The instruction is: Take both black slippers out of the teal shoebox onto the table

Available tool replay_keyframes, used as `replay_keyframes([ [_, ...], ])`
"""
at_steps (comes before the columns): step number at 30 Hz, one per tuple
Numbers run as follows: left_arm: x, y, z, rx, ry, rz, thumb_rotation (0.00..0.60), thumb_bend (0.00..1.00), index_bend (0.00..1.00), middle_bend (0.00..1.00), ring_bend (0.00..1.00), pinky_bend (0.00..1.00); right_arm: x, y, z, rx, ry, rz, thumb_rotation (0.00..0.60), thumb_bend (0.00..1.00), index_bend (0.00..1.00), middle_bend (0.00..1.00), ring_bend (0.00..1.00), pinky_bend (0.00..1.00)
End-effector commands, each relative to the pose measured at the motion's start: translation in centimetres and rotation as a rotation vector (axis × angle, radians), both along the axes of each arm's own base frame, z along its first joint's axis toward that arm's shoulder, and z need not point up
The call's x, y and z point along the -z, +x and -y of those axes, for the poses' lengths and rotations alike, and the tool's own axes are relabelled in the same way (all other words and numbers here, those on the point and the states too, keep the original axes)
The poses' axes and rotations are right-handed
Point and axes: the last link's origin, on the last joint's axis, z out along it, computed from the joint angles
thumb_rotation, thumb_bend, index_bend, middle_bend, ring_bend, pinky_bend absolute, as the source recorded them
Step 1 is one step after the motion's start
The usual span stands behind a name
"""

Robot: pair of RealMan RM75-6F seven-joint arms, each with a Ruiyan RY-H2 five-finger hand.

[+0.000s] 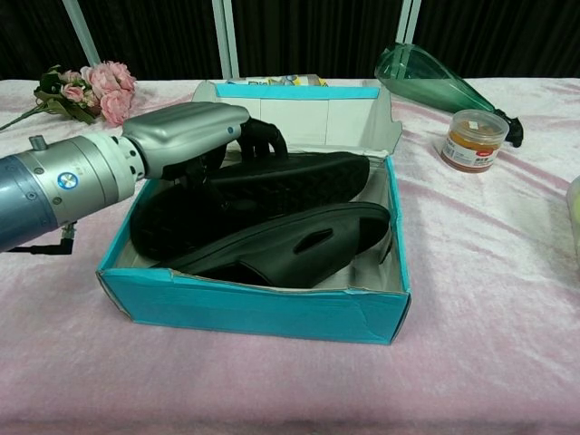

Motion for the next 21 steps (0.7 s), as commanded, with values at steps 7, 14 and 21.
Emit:
replay_keyframes([
  [7,-2.4,0.4,0.2,0.047,0.020,0.175,0.600,0.40,0.38,0.48,0.42,0.65,-0.1,0.3,0.2,-0.002,-0.001,-0.007,0.600,0.16,0.19,0.12,0.02,0.09],
  [14,-4.7,0.8,1.1,0.045,-0.038,0.297,0.600,0.40,0.38,0.49,0.42,0.65,0.0,0.4,0.5,0.000,0.005,-0.007,0.600,0.16,0.18,0.12,0.02,0.09],
  [21,-10.2,-1.4,2.1,0.050,0.117,0.349,0.600,0.40,0.36,0.49,0.42,0.65,-0.3,0.2,0.9,0.001,0.008,-0.004,0.600,0.16,0.19,0.12,0.02,0.09],
])
